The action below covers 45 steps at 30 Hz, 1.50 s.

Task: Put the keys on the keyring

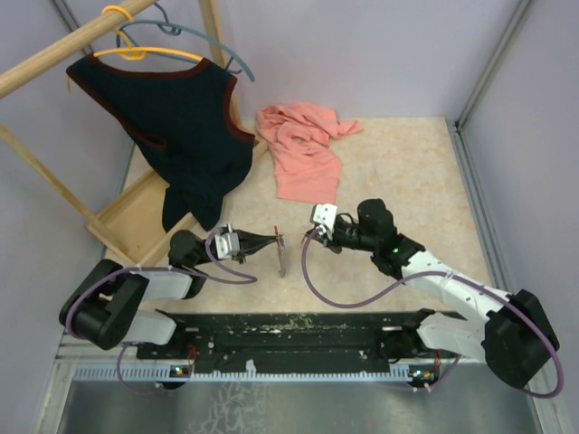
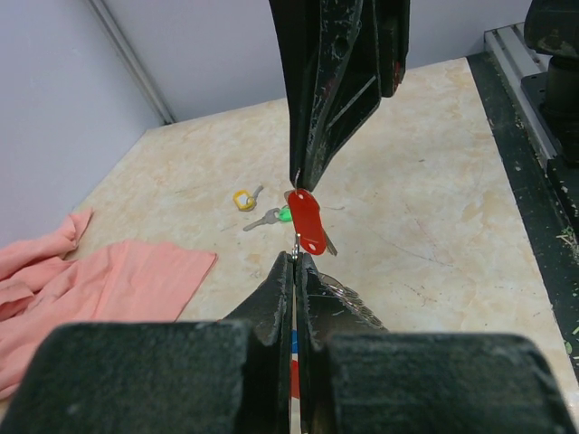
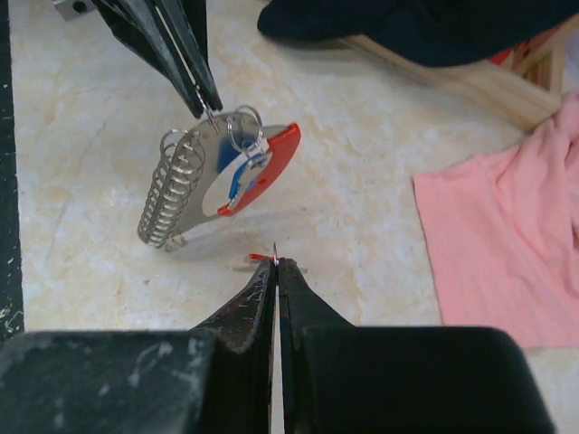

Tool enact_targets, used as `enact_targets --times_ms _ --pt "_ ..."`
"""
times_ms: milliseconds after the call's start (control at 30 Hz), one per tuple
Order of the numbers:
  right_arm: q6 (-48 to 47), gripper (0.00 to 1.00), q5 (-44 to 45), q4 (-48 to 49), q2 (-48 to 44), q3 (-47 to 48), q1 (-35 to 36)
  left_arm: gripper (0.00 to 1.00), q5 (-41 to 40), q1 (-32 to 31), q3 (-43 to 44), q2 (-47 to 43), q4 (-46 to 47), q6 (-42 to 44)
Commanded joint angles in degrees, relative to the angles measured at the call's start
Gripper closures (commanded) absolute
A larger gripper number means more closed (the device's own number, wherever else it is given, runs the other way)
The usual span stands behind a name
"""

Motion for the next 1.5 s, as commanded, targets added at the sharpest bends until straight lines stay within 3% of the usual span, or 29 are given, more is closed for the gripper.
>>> enact_targets --times_ms 0,200,500,1467 --pt "-5.32 1.00 -7.60 9.07 -1.15 -0.02 0.13 1.00 2.72 0.02 0.48 0.29 3.65 -0.83" --pt "-7.85 1.00 -14.10 13.90 1.53 0.23 1.96 1.00 4.22 0.02 0.61 0.18 3.69 -1.07" --pt "-10.86 1.00 -13.09 8.82 4.72 3.48 4.08 1.00 4.67 0.01 0.53 0.33 5.11 -2.03" --pt "-8.61 1.00 -13.92 9.79 6.51 5.32 5.18 1.00 7.21 0.02 0.98 2.73 7.07 -3.38"
